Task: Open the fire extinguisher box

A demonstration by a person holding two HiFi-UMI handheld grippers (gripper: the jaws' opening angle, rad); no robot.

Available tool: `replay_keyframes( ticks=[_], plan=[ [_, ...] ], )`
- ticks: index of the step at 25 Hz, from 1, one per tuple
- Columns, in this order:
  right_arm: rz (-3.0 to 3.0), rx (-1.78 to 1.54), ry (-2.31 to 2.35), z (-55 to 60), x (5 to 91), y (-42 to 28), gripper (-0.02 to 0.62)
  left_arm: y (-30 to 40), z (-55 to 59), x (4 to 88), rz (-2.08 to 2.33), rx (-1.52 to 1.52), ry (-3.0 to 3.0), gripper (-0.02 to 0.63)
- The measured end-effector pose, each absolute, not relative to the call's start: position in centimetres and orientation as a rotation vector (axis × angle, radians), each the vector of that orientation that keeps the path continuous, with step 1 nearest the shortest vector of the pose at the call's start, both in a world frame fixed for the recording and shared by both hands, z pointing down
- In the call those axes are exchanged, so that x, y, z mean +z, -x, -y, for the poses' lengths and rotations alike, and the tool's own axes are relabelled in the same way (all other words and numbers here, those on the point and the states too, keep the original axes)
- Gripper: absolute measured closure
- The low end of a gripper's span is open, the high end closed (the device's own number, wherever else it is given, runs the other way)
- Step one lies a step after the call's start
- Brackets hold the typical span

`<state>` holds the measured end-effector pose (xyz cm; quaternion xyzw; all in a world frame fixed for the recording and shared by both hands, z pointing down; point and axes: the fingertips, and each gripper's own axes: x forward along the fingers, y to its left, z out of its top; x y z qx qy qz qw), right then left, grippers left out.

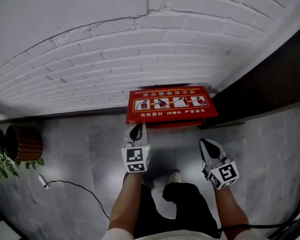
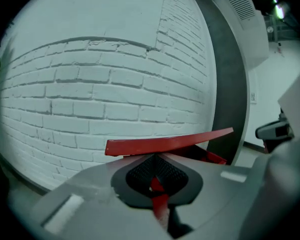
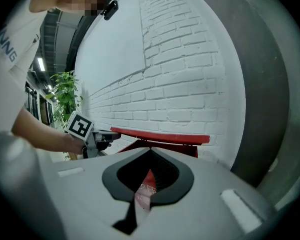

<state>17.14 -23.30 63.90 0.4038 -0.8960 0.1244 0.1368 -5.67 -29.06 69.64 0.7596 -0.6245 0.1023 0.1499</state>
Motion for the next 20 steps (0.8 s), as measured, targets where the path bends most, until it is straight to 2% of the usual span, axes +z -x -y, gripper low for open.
replay_keyframes(
  ticks=[13, 20],
  plan=[
    [2.574, 0.421, -1.162, 22.6, 63.8, -17.7, 0.588, 7.4, 37.2, 60.9, 1.931, 0.189, -2.302, 0.601],
    [2.587, 0.439, -1.144, 22.5, 63.9, -17.4, 0.588, 8.1, 41.3, 59.5, 1.946, 0.156, -2.332, 0.601]
  ],
)
